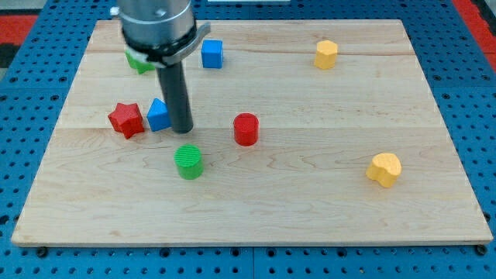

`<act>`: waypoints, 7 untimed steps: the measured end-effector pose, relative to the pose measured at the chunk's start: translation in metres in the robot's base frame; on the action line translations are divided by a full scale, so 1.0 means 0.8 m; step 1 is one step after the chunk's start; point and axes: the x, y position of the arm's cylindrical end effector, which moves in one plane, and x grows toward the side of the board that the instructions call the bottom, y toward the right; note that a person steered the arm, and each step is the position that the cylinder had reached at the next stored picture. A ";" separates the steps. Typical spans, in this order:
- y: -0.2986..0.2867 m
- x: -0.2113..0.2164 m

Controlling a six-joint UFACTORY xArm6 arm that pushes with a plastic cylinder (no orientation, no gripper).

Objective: Move the blue triangle to the top of the red star

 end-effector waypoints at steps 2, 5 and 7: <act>-0.044 -0.003; 0.046 -0.095; -0.038 -0.120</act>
